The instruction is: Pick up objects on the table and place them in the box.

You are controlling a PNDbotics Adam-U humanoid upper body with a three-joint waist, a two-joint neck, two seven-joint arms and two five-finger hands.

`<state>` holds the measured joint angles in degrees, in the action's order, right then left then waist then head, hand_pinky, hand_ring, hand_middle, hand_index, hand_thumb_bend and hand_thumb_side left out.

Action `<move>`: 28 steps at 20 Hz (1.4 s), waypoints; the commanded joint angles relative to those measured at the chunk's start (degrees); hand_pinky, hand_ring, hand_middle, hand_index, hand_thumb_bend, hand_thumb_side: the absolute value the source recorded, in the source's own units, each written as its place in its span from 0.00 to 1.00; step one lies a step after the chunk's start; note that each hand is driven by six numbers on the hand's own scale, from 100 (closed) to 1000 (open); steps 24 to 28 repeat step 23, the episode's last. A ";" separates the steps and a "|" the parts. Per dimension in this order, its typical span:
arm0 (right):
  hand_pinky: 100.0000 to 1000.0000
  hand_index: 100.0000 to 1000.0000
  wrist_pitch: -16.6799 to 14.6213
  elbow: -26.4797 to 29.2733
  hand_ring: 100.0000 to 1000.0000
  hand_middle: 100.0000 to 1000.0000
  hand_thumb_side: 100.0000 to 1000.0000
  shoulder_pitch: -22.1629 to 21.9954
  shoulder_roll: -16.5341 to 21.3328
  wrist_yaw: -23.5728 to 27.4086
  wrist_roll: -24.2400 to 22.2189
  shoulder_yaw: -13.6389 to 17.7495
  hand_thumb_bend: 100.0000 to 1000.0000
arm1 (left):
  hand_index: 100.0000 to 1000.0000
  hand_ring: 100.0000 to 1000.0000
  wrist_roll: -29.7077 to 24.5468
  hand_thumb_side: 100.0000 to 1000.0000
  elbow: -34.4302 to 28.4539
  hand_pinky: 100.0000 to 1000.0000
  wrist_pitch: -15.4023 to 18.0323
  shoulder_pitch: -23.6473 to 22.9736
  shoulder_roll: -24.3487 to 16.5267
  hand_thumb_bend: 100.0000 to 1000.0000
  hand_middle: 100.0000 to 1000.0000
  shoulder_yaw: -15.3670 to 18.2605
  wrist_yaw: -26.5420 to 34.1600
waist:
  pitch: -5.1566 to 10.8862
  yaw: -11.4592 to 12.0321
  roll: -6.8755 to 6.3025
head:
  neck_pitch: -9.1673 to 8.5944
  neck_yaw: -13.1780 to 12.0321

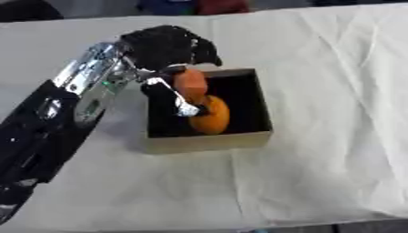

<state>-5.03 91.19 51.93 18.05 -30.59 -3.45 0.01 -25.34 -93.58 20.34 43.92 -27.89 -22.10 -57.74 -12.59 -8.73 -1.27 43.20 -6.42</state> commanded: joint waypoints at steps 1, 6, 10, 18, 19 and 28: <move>0.78 0.66 0.02 1.24 0.61 0.60 0.75 0.94 1.00 -0.15 0.22 0.49 0.00 | 0.89 0.74 0.46 0.76 -2.77 0.71 -1.13 0.57 -2.01 0.38 0.76 1.88 0.99 | 1.32 0.05 0.10 | -0.69 0.26; 0.78 0.66 0.12 1.44 0.61 0.60 0.75 0.91 0.98 -0.38 0.32 0.56 0.01 | 0.88 0.70 0.97 0.78 -6.01 0.69 -3.35 -0.13 -4.05 0.32 0.72 5.20 4.96 | 1.38 0.15 -0.09 | -0.19 2.71; 0.78 0.66 0.19 1.71 0.61 0.60 0.74 1.03 0.96 -0.52 0.46 0.60 0.01 | 0.82 0.64 3.15 0.70 -9.26 0.66 -6.09 -0.74 -6.07 0.01 0.66 8.48 9.71 | 1.36 0.20 -0.21 | 0.03 3.78; 0.78 0.66 0.52 2.83 0.61 0.60 0.73 1.17 1.30 -0.61 1.39 1.01 0.02 | 0.80 0.61 13.05 0.74 -15.61 0.70 -13.55 -4.40 -9.43 0.00 0.66 15.34 26.94 | 1.02 0.48 -0.30 | 0.35 4.62; 0.78 0.66 0.57 2.91 0.61 0.60 0.73 1.17 1.30 -0.60 1.44 1.01 0.02 | 0.80 0.61 13.56 0.74 -16.11 0.70 -14.05 -4.64 -9.71 0.00 0.66 15.59 28.12 | 1.00 0.48 -0.30 | 0.35 4.63; 0.78 0.66 0.66 3.02 0.61 0.60 0.73 1.16 1.31 -0.60 1.48 1.00 0.02 | 0.80 0.61 13.84 0.74 -16.92 0.70 -14.89 -4.89 -10.07 0.00 0.66 15.88 29.62 | 0.99 0.48 -0.30 | 0.36 4.64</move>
